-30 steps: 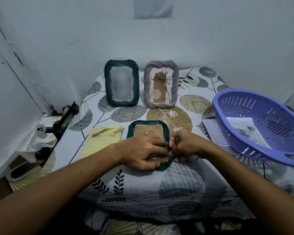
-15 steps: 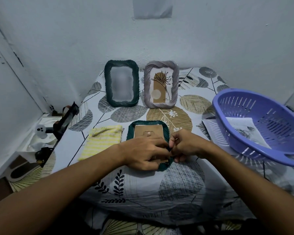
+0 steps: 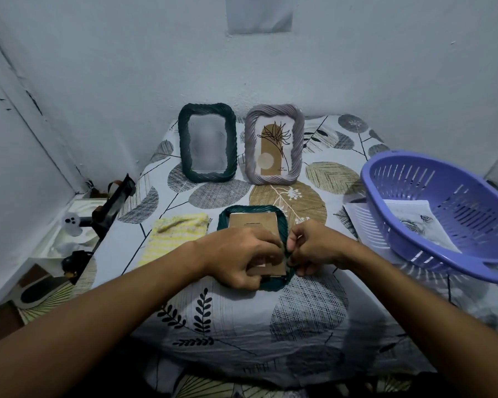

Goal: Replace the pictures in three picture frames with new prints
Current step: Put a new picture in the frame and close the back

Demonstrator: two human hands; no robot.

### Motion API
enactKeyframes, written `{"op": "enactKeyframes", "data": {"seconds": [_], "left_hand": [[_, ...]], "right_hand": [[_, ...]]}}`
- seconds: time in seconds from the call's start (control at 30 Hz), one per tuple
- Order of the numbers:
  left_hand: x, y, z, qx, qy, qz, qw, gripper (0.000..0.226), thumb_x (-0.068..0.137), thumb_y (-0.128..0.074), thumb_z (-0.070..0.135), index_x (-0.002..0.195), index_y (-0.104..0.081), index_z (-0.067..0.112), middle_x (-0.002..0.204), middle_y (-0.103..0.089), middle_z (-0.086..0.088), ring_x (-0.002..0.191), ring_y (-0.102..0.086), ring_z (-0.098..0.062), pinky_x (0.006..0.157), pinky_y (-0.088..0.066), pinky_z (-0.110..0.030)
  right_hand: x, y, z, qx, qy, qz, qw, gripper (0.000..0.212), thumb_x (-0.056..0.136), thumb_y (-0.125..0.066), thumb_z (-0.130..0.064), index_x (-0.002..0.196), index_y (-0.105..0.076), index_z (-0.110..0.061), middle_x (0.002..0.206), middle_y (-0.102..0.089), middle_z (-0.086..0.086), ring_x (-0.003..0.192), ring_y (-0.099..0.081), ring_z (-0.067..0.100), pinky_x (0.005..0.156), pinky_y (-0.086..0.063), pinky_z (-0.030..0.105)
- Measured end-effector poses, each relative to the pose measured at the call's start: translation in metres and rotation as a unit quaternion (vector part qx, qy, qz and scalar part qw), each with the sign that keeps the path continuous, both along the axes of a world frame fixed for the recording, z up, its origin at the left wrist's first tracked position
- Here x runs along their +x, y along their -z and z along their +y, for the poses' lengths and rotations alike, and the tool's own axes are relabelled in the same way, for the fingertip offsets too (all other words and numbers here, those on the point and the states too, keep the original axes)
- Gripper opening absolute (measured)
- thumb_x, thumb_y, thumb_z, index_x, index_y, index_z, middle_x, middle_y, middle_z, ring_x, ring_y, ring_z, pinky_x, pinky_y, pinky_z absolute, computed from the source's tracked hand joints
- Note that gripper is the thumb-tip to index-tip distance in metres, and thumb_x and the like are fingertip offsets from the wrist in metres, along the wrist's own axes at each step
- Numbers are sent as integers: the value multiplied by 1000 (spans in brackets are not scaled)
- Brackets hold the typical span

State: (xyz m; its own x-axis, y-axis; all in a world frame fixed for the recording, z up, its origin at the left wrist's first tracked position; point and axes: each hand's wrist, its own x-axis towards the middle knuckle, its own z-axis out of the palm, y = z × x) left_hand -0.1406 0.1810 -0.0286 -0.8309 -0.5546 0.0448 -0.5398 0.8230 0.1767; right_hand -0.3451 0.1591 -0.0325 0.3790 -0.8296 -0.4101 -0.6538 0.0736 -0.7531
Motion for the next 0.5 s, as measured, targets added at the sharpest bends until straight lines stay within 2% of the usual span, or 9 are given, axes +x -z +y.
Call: {"op": "enactKeyframes", "data": {"seconds": [0.13, 0.23, 0.3, 0.37, 0.43, 0.5], "left_hand": [[22, 2, 1, -3, -69, 22, 997, 83, 68, -72, 62, 134, -50, 16, 139, -49, 0, 127, -46, -14, 103, -38, -25], [45, 1, 4, 36, -149, 63, 986, 95, 60, -75, 67, 137, -46, 19, 140, -46, 6, 125, -42, -6, 102, -30, -15], [56, 2, 6, 71, -187, 86, 976, 91, 61, -73, 68, 136, -46, 24, 138, -46, 11, 122, -42, -1, 101, -32, -15], [60, 3, 7, 79, -203, 108, 970, 75, 71, -68, 57, 134, -49, 22, 135, -50, 8, 119, -45, -1, 100, -37, -19], [62, 5, 6, 68, -220, 112, 967, 65, 75, -65, 45, 132, -53, 17, 135, -53, 2, 121, -47, -7, 101, -37, -20], [65, 7, 4, 63, -234, 97, 965, 65, 72, -64, 41, 131, -56, 15, 138, -52, 0, 125, -46, -11, 101, -32, -18]], "right_hand": [[0, -5, 1, -117, -51, 55, 990, 27, 74, -74, 2, 83, -56, -16, 86, -63, 8, 74, -63, 19, 67, -56, 37], [0, -14, 11, -169, -140, 42, 975, 38, 76, -73, -4, 107, -58, -21, 112, -51, 2, 95, -55, 13, 73, -51, 21], [6, -17, 19, -197, -205, 68, 956, 54, 80, -67, -6, 126, -52, -29, 136, -36, 0, 119, -43, 15, 93, -48, 25], [14, -18, 23, -263, -247, 140, 922, 63, 85, -62, -12, 140, -42, -35, 152, -23, -1, 135, -26, 19, 109, -37, 41], [26, -20, 24, -331, -276, 192, 882, 61, 89, -61, -21, 143, -38, -38, 157, -19, -1, 141, -18, 20, 112, -31, 46], [35, -20, 22, -366, -313, 222, 848, 59, 91, -60, -28, 144, -36, -40, 158, -20, 3, 143, -18, 24, 111, -31, 45]]}}
